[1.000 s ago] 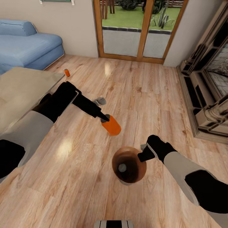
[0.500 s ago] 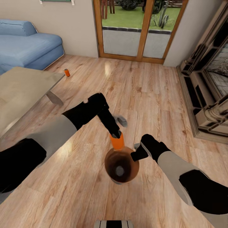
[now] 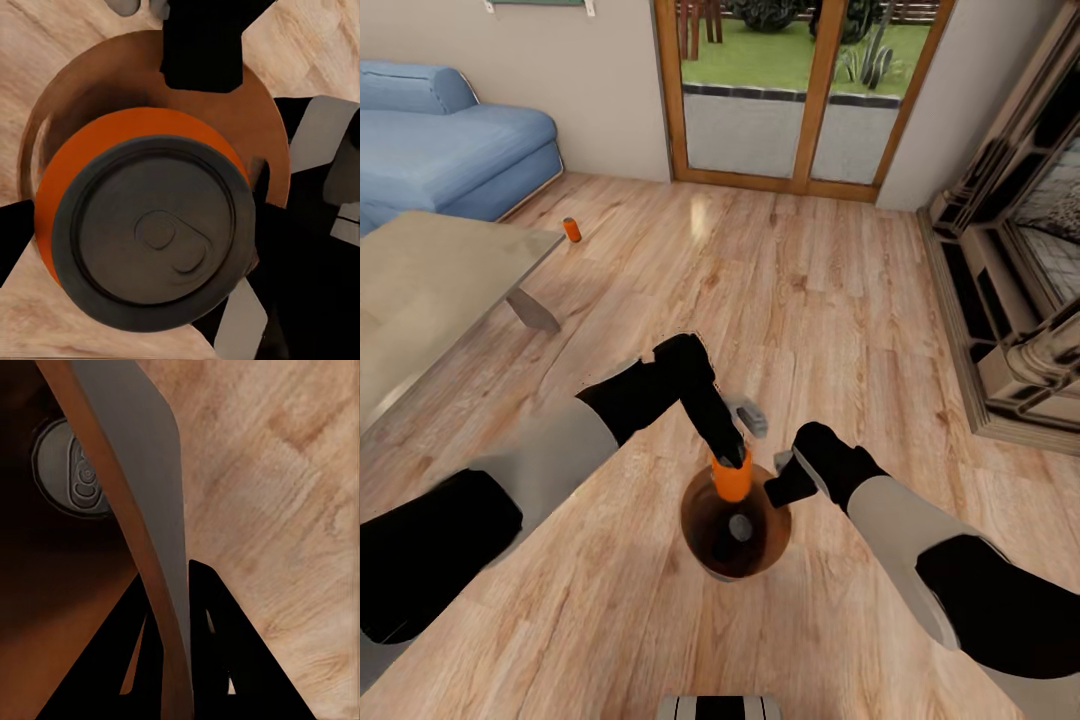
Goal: Put the three can of soda from the living room inside the tash can in the kitchen.
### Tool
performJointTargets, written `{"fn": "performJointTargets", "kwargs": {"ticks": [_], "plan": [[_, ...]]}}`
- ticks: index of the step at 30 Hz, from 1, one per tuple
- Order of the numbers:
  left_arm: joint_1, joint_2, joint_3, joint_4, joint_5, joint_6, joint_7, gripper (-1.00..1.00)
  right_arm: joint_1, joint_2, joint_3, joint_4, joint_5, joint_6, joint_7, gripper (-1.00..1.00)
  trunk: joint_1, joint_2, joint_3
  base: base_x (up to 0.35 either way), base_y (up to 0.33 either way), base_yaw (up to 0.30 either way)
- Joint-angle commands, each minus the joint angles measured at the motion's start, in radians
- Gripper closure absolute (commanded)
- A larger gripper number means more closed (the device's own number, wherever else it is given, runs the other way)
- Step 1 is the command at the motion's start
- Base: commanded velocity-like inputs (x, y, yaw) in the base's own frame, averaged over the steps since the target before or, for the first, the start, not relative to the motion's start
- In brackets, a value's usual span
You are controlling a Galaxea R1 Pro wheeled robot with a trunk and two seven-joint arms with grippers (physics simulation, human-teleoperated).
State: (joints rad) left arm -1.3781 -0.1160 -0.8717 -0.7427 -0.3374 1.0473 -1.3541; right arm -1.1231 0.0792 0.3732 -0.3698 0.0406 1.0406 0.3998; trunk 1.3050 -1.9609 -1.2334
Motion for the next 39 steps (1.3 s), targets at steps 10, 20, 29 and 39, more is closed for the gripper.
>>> {"fn": "performJointTargets", "kwargs": {"ticks": [10,20,29,39], "plan": [[0.086,0.001,-0.003,0.027,0.000,0.000,0.129,1.00,-0.003,0.002,-0.006,0.000,-0.042,0.007,0.009,1.00,0.000,0.000,0.000,0.000,0.000,0.000],[0.141,0.000,-0.004,0.035,-0.010,0.000,0.163,1.00,-0.018,0.001,-0.012,0.004,-0.050,0.007,0.012,1.00,0.000,0.000,0.000,0.000,0.000,0.000],[0.197,0.001,-0.004,0.036,-0.009,0.000,0.234,1.00,-0.047,0.002,-0.014,0.015,-0.051,0.007,0.015,1.00,0.000,0.000,0.000,0.000,0.000,0.000],[0.209,0.001,-0.004,0.037,-0.011,-0.020,0.275,1.00,-0.048,0.001,-0.014,0.016,-0.051,0.007,0.017,1.00,0.000,0.000,0.000,0.000,0.000,0.000]]}}
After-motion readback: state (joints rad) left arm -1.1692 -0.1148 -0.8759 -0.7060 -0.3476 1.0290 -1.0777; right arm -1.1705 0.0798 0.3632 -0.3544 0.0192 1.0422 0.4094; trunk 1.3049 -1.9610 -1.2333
